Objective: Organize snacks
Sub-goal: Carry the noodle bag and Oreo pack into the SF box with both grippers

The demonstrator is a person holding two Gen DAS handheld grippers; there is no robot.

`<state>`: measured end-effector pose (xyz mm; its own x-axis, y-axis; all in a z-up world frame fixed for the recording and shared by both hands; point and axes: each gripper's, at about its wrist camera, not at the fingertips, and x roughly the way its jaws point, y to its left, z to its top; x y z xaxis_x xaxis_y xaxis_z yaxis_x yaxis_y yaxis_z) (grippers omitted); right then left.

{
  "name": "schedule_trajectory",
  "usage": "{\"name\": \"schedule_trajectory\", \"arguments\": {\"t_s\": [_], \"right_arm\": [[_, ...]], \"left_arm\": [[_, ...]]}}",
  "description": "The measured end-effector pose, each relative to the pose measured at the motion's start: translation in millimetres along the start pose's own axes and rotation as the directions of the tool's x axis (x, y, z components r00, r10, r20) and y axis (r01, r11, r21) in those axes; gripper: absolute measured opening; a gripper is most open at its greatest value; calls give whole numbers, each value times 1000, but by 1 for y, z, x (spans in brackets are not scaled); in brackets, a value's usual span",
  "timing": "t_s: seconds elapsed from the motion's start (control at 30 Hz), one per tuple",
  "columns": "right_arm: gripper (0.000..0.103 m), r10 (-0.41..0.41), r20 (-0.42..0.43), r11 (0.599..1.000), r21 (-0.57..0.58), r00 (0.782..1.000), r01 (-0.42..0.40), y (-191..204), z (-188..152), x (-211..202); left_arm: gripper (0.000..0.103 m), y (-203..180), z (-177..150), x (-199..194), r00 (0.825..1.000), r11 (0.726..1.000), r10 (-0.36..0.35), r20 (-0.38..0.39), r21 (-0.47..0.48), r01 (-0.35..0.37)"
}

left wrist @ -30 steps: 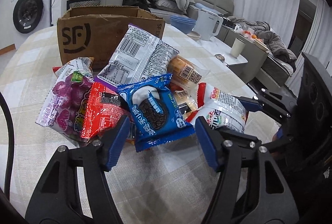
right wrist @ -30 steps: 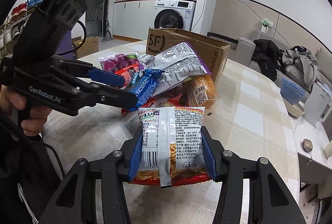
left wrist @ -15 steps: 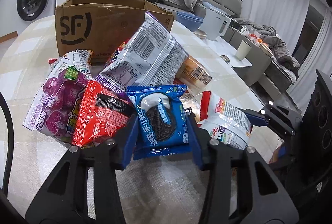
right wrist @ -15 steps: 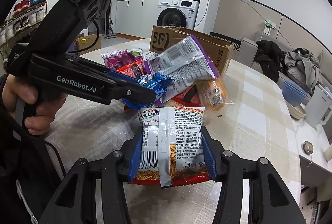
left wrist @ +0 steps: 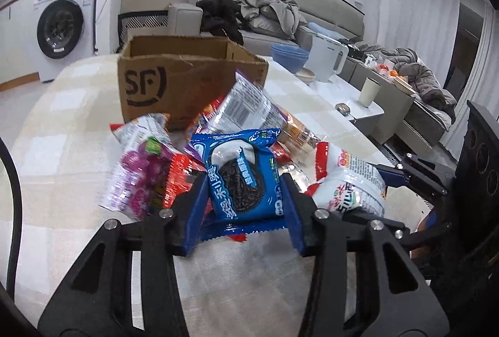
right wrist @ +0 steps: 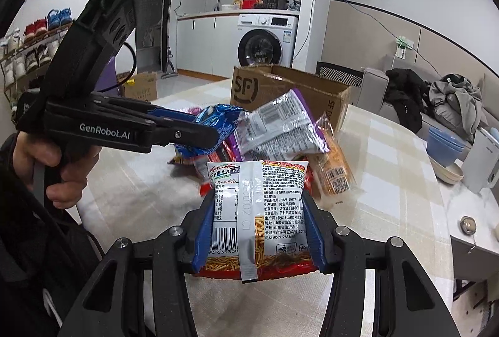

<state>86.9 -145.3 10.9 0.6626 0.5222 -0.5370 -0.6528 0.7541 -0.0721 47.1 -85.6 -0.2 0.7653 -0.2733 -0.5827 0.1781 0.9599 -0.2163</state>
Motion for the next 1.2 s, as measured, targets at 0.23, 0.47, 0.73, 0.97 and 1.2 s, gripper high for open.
{"name": "schedule_trajectory", "arguments": {"t_s": [0.23,0.47,0.73,0.97,1.2], "right_arm": [[52,15,65,997,78,998,-20,-1,20,-10],[52,0,120,980,200,993,-24,-15,45,-22],[52,-26,183,968,248,983,-20,-23,81,-47],[52,-30,195,968,249,980,-20,-23,110,-51],[52,-22,183,969,247,983,-25,-29,134,-36]], "left_arm": [[43,18,9,-38,997,999,45,60,-2,-45],[43,30,24,-63,991,996,92,98,-5,-92],[43,39,40,-84,982,990,136,131,0,-138],[43,43,59,-93,976,985,167,141,10,-170],[43,48,78,-92,973,983,182,143,7,-185]]}}
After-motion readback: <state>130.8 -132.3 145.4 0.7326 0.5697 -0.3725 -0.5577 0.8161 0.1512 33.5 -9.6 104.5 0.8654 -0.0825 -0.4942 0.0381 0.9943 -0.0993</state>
